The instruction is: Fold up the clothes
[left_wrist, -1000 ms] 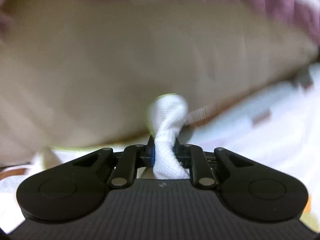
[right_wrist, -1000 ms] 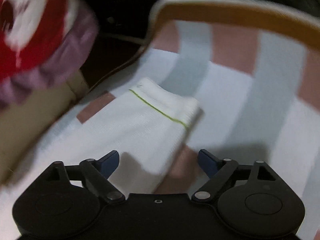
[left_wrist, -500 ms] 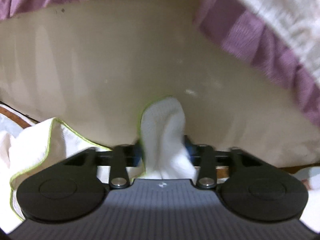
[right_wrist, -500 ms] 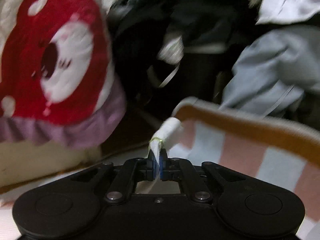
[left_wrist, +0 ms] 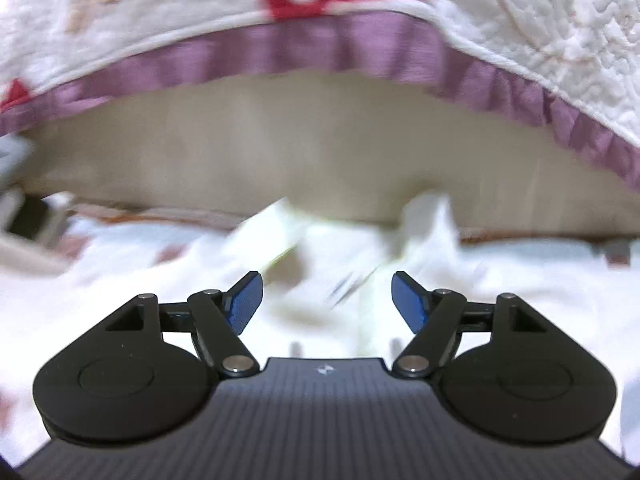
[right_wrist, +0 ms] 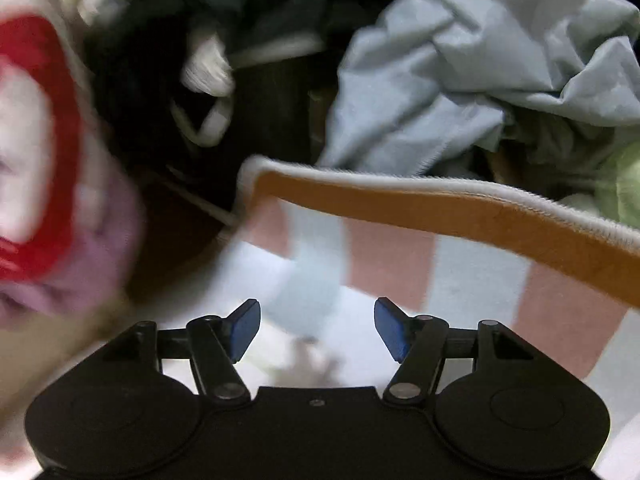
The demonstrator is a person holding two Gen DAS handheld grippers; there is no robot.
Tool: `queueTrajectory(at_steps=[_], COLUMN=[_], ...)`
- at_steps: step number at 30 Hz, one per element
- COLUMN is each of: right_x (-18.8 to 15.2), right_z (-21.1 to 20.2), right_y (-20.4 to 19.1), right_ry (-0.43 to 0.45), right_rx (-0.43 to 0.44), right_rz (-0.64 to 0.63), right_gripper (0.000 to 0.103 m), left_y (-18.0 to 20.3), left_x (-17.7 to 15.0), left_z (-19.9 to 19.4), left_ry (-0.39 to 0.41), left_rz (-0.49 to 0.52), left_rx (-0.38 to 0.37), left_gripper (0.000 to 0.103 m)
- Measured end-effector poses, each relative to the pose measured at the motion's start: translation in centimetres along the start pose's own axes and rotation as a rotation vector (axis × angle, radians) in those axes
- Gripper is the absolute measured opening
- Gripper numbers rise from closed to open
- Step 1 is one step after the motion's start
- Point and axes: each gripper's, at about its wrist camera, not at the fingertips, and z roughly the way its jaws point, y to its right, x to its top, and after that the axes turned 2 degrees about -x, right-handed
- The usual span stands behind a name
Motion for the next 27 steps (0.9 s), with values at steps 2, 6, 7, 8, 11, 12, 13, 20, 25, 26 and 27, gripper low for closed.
queueTrajectory(at_steps=[2, 6, 7, 8, 11, 12, 13, 20, 25, 26, 27], right_x=[-0.9, -3.2, -4.0, -5.2, -9.5, -11.3, -13.2, -24.8, -28.6, -29.1, -29.6], right_z=[-1.9, -5.8, -6.9, -8.3, -14.7, -17.1, -19.7, -31.8, -33.9, -34.3, -35.0], right_y=[-1.1, -5.5, -7.0, -8.8, -14.1, -15.7, -17.2, -20.6, -19.8, -19.7, -19.6], right_ry=[-0.05, -0.204, -0.251, -0.299, -0.416, -0.443, -0.463, -0.592, -0.713, -0.728, -0.742], right_rx=[0.168, 0.524, 0.61, 0.689, 0.888, 0.944, 0.996, 1.164, 1.16, 1.162, 1.167], right_rz=[0.01, 0.01, 0.007, -0.023, -0.198, -0.279, -0.367, -0.715, -0.794, -0.807, -0.824], right_gripper=[0.069, 0.069, 0.069, 0.068, 0.068, 0.068, 0.068, 0.069, 0.069, 0.069, 0.069], left_y=[-6.5, -15.5, -17.7, -19.3, -24.2, -25.7, -27.2, -31.0, -29.5, -29.0, -28.5], left_x=[-1.8, -7.2, -8.0, -8.7, -10.3, -10.8, -11.2, -13.0, -12.6, -12.5, -12.4], left_z=[-1.5, -7.1, -7.8, -8.0, -7.9, -7.6, -7.2, -3.0, -6.4, -7.3, -8.1], left_ry=[-0.029, -0.044, -0.037, -0.028, -0.003, 0.004, 0.009, -0.103, -0.051, -0.044, -0.03], left_rz=[-0.025, -0.09, -0.118, -0.158, -0.27, -0.303, -0.333, -0.327, -0.262, -0.24, -0.213], left_rx=[0.059, 0.204, 0.229, 0.244, 0.279, 0.286, 0.293, 0.265, 0.196, 0.212, 0.232], left_gripper=[0.072, 0.073, 0.074, 0.074, 0.076, 0.076, 0.076, 0.073, 0.075, 0.075, 0.075])
